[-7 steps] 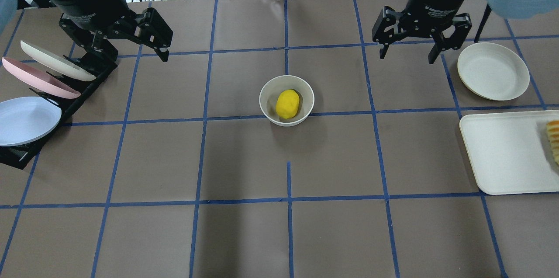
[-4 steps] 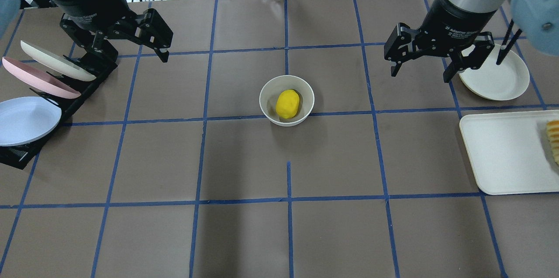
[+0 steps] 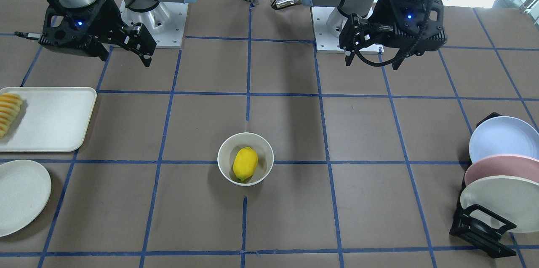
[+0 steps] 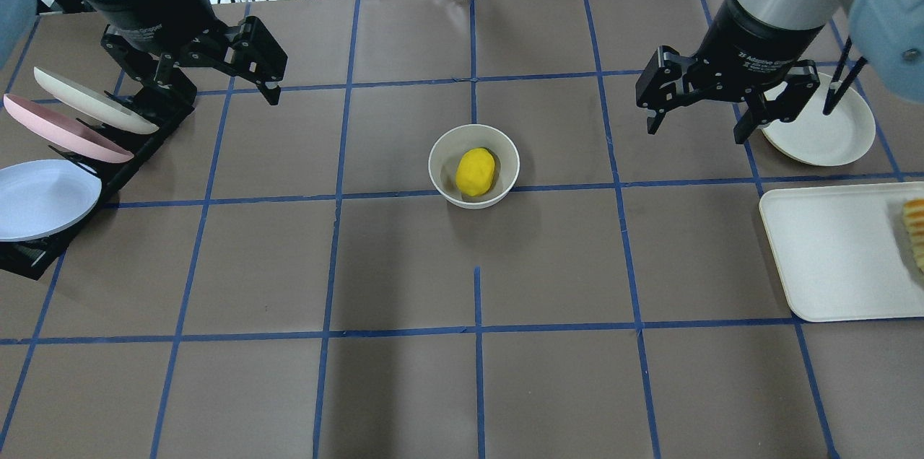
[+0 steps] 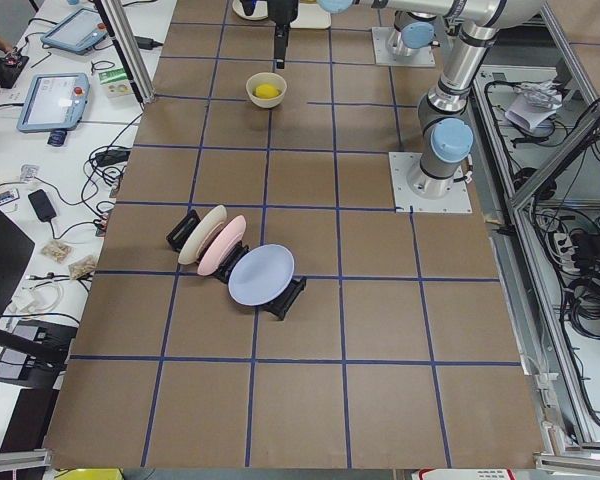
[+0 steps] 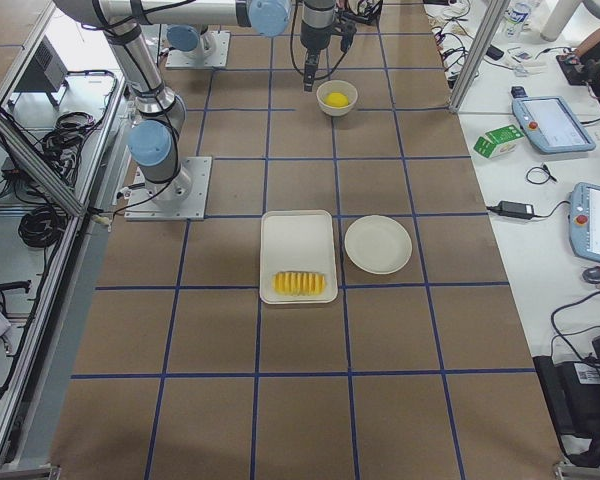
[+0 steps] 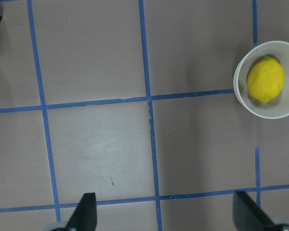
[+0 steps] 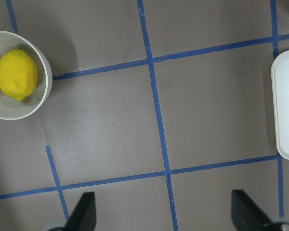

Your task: Place bowl and put lemon in it

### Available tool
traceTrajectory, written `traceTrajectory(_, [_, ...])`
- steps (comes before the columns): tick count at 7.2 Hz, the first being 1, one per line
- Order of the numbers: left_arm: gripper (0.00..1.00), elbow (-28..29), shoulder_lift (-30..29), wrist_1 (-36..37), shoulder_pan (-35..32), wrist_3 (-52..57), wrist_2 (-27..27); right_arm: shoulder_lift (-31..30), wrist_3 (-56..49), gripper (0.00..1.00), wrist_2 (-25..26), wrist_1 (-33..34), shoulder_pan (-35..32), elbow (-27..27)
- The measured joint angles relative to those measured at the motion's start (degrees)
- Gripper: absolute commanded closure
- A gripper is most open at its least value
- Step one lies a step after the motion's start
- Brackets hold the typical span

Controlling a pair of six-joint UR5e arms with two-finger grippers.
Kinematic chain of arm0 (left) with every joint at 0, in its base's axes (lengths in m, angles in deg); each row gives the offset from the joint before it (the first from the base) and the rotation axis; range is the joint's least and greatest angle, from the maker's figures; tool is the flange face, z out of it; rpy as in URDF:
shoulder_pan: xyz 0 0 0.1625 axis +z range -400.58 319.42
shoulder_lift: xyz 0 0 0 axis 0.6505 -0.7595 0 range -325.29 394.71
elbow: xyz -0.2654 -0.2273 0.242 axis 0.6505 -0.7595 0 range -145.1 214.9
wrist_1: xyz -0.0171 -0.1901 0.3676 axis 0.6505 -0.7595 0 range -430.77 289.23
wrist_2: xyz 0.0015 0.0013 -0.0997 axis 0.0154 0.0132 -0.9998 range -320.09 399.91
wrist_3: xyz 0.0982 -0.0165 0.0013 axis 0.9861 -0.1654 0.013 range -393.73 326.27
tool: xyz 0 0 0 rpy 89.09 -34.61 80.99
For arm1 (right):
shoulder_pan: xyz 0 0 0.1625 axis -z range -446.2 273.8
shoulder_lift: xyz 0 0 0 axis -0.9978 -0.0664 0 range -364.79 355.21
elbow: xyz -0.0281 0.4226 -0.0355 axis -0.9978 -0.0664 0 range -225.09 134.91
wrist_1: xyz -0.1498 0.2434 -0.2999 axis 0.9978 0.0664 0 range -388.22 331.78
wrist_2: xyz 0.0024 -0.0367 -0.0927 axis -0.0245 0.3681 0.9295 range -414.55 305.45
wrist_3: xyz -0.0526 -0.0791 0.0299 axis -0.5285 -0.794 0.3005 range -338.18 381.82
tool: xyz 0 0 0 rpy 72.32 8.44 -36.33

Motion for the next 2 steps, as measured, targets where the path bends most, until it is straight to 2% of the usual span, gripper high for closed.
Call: traceTrajectory(2, [0.00,-0.08,0.04,0.02,0.00,0.01,-0.01,-0.35,-0.18,0.00,-0.03,0.17,-0.04,0.00])
